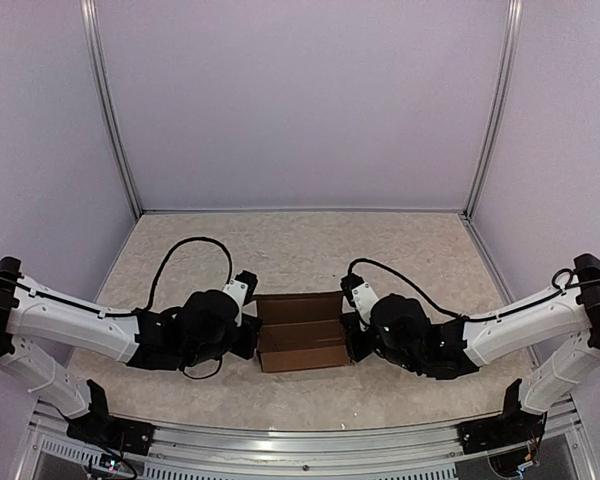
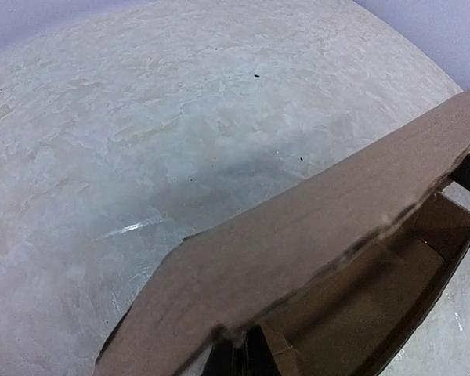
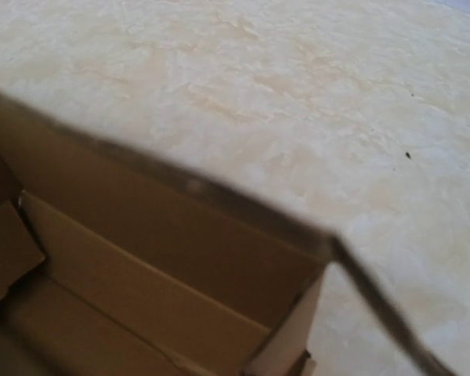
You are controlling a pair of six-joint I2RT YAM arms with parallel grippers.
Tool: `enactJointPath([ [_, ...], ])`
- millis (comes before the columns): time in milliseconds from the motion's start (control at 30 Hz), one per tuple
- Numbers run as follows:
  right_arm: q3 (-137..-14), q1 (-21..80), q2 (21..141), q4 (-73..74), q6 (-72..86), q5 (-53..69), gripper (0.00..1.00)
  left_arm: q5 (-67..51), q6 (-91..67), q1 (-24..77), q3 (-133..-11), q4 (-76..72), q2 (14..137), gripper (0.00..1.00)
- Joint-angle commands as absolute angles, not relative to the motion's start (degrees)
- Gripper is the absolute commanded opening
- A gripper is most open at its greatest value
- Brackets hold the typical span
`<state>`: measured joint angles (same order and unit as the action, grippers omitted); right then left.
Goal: Fold the paper box
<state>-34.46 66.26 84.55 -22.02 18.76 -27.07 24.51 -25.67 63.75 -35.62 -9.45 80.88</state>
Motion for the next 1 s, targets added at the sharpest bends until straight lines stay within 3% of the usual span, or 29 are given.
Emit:
enactJointPath([
  [0,-33.55,68.47,85.93,-22.36,19.42,-26.18,0.00,21.03,-27.52,65.86,-37.63,-8.79,82.90,0.00],
  [567,-30.38,72.14,85.10,-21.86,21.96,-33.27,0.00,30.64,-28.56,72.33,-40.90,-2.05,86.06,0.00],
  [967,-25.15,72.25,76.82,-23.24,23.11,-33.90,0.29,37.18,-31.63,76.11,-44.97,1.20,92.74,0.00],
])
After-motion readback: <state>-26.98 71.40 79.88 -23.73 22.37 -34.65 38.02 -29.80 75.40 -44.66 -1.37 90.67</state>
